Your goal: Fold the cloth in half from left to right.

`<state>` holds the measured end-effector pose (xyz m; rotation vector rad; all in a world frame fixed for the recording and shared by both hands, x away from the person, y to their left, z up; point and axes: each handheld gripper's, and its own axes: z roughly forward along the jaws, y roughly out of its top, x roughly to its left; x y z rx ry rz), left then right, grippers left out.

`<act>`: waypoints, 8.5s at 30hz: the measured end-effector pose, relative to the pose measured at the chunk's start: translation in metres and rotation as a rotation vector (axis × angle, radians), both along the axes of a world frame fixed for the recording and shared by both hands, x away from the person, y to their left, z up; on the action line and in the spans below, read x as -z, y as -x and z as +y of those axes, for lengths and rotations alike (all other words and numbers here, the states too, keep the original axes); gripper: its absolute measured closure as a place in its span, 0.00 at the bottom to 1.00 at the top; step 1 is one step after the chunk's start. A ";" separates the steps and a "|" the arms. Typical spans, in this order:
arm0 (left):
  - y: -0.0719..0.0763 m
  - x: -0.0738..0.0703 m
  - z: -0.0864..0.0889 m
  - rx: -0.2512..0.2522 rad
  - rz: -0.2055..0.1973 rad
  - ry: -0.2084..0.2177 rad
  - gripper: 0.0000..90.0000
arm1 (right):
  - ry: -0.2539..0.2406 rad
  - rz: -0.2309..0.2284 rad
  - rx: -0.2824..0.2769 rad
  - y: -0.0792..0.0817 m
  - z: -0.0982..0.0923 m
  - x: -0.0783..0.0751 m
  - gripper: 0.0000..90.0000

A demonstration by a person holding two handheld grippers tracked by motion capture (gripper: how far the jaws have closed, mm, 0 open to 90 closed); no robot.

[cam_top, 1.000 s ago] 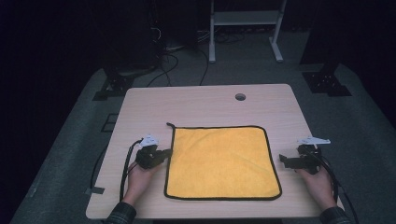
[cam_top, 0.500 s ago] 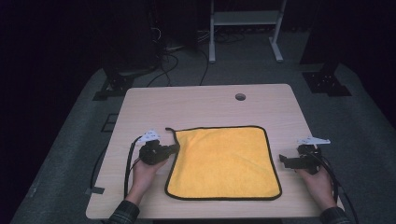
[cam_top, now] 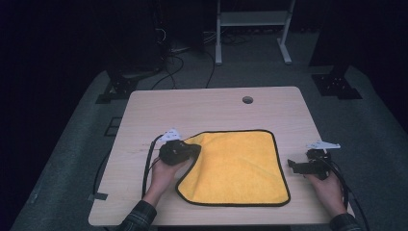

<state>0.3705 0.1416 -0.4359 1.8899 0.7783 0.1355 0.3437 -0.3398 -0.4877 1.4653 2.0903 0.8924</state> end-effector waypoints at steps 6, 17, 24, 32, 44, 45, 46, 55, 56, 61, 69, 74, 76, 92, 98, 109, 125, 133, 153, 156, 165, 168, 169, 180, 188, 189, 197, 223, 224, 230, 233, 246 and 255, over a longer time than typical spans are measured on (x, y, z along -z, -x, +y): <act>-0.003 -0.004 -0.016 0.029 -0.005 0.009 0.96 | -0.001 0.000 -0.001 0.000 0.000 0.000 0.02; -0.007 -0.006 -0.043 0.076 -0.009 0.017 0.96 | -0.001 0.000 -0.003 0.000 0.000 0.000 0.02; -0.013 -0.006 -0.066 0.113 -0.004 0.031 0.96 | -0.001 0.000 -0.004 0.000 0.000 0.000 0.02; -0.018 -0.005 -0.100 0.171 -0.001 0.040 0.96 | -0.001 0.000 -0.003 0.000 0.000 0.000 0.02; -0.025 -0.003 -0.148 0.237 0.001 0.036 0.96 | -0.001 0.001 -0.007 0.001 0.000 0.000 0.02; -0.026 -0.003 -0.152 0.243 0.005 0.037 0.96 | -0.001 0.001 -0.008 0.001 0.000 0.000 0.02; -0.027 -0.002 -0.159 0.253 0.008 0.034 0.96 | -0.001 0.000 -0.008 0.001 0.000 0.000 0.02; -0.030 0.003 -0.186 0.284 0.016 0.026 0.96 | -0.001 0.001 -0.008 0.001 0.000 0.000 0.02; -0.031 0.004 -0.189 0.284 0.020 0.031 0.96 | -0.001 0.001 -0.007 0.001 0.000 0.000 0.02; -0.035 0.007 -0.203 0.289 0.026 0.019 0.96 | -0.003 0.001 -0.005 0.001 0.000 0.000 0.02; -0.042 0.015 -0.223 0.296 0.053 0.017 0.96 | -0.001 0.000 -0.009 0.001 0.000 0.000 0.02; -0.043 0.023 -0.236 0.306 0.069 -0.013 0.96 | -0.001 0.000 -0.008 0.001 0.000 0.000 0.02; -0.043 0.026 -0.242 0.310 0.069 -0.039 0.96 | 0.000 0.000 -0.012 0.001 0.000 0.000 0.02; -0.042 0.031 -0.254 0.310 0.082 -0.117 0.78 | -0.001 0.001 -0.017 0.001 0.000 0.000 0.02; -0.035 0.008 -0.214 0.267 0.037 -0.077 0.60 | -0.001 0.001 -0.018 0.001 0.000 0.000 0.02; -0.028 0.009 -0.132 0.095 0.008 -0.131 0.48 | 0.000 0.001 -0.019 0.001 0.000 0.000 0.02; -0.014 0.039 -0.116 0.043 0.035 -0.296 0.45 | -0.003 0.003 -0.018 0.002 0.000 0.000 0.02; -0.003 0.040 -0.119 0.035 0.002 -0.316 0.64 | -0.003 0.003 -0.019 0.002 0.000 0.000 0.02; 0.000 0.030 -0.092 0.089 0.077 -0.251 0.92 | -0.001 0.003 -0.020 0.002 0.000 0.000 0.02; 0.005 0.026 -0.080 0.088 0.079 -0.259 0.93 | -0.001 0.002 -0.021 0.002 0.000 0.000 0.02; 0.009 0.023 -0.031 0.045 0.092 -0.274 0.93 | 0.000 0.002 -0.021 0.002 0.000 0.000 0.02; 0.005 0.023 -0.018 0.014 0.094 -0.273 0.93 | -0.001 0.003 -0.019 0.002 0.000 0.000 0.02; 0.004 0.023 -0.014 0.008 0.095 -0.281 0.93 | -0.001 0.003 -0.019 0.002 0.000 0.000 0.02; 0.006 0.028 -0.001 -0.025 0.084 -0.317 0.67 | 0.000 0.001 -0.025 0.003 -0.001 0.000 0.02; 0.020 0.023 0.022 -0.031 0.063 -0.340 0.24 | -0.001 -0.007 -0.045 0.005 -0.001 -0.001 0.08; 0.023 0.023 0.024 -0.040 0.051 -0.354 0.20 | -0.002 -0.005 -0.048 0.005 0.000 -0.002 0.11; 0.039 0.026 0.045 -0.060 0.013 -0.406 0.01 | -0.024 -0.015 -0.089 0.005 0.005 -0.010 0.16; 0.046 0.047 0.067 -0.056 -0.025 -0.396 0.00 | -0.094 -0.058 -0.381 -0.007 0.068 -0.046 0.28; 0.045 0.048 0.067 -0.061 -0.023 -0.394 0.00 | -0.100 -0.059 -0.408 -0.009 0.076 -0.048 0.32; 0.044 0.048 0.067 -0.064 -0.022 -0.393 0.00 | -0.111 -0.067 -0.458 -0.013 0.094 -0.051 0.37; 0.044 0.048 0.067 -0.062 -0.022 -0.394 0.00 | -0.121 -0.080 -0.484 -0.016 0.104 -0.054 0.41; 0.043 0.048 0.068 -0.053 -0.023 -0.393 0.00 | -0.157 -0.091 -0.560 -0.028 0.142 -0.064 0.50; 0.043 0.048 0.068 -0.053 -0.023 -0.391 0.00 | -0.147 -0.082 -0.635 -0.034 0.179 -0.065 0.55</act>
